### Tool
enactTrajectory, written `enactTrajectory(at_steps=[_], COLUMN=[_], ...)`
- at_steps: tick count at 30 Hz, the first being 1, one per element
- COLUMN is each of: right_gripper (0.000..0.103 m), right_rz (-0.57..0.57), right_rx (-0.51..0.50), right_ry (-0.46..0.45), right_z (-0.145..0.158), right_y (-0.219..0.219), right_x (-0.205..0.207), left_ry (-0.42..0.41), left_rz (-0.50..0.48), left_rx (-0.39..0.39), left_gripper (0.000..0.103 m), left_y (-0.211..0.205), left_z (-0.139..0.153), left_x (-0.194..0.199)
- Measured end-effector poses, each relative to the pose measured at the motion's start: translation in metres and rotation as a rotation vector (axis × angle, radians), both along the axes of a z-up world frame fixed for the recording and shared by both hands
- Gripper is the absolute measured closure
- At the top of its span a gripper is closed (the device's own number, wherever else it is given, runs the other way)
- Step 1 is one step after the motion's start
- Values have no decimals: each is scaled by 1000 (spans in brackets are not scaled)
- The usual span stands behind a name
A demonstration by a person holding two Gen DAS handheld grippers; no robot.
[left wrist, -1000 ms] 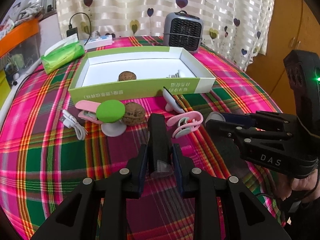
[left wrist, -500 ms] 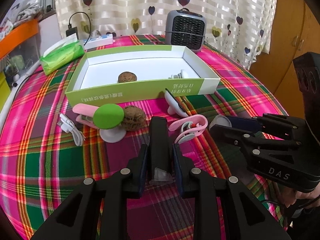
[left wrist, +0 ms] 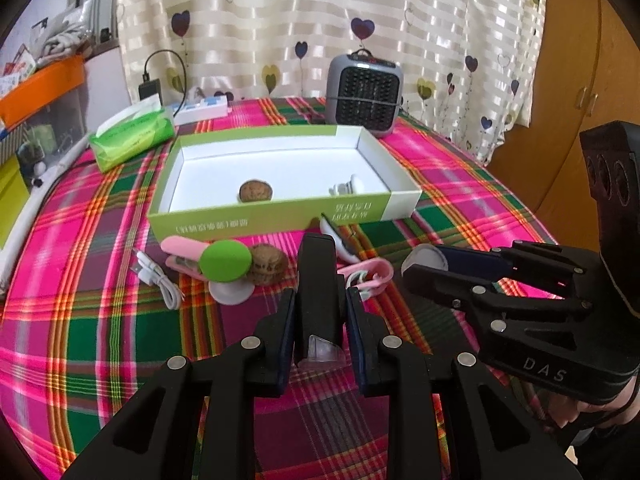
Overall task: Organize objects
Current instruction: 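Carry the black stick and frosted jar over the box with both tools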
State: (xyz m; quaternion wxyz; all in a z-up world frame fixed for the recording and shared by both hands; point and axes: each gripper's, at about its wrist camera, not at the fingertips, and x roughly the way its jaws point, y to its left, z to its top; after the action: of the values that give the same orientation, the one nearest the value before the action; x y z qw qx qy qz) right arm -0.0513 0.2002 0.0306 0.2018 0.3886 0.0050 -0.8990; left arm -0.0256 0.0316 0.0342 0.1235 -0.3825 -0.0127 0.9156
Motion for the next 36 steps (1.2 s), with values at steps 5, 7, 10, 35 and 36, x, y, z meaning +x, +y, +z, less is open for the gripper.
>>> enactTrajectory(at_steps=[5,7,10,35,36], right_gripper=[73,73,73,73,73], right_rz=[7,10,17,29,28], right_rx=[5,6,9,33,34], right_ry=[21,26,32,72,74], right_z=[7,8,10,25,25], right_y=[-5,-6,-8,-17,-17], right_x=[1,2,1,-18,-19], left_ry=[17,22,29,61,63], left_rz=[-3,-5,-7,10,9], left_rx=[5,5,2,-5,-6], left_gripper=[81,81,81,81,81], left_y=[2,4,5,-6,-6], left_z=[7,8,11,25,26], left_x=[0,0,-1,-22,-23])
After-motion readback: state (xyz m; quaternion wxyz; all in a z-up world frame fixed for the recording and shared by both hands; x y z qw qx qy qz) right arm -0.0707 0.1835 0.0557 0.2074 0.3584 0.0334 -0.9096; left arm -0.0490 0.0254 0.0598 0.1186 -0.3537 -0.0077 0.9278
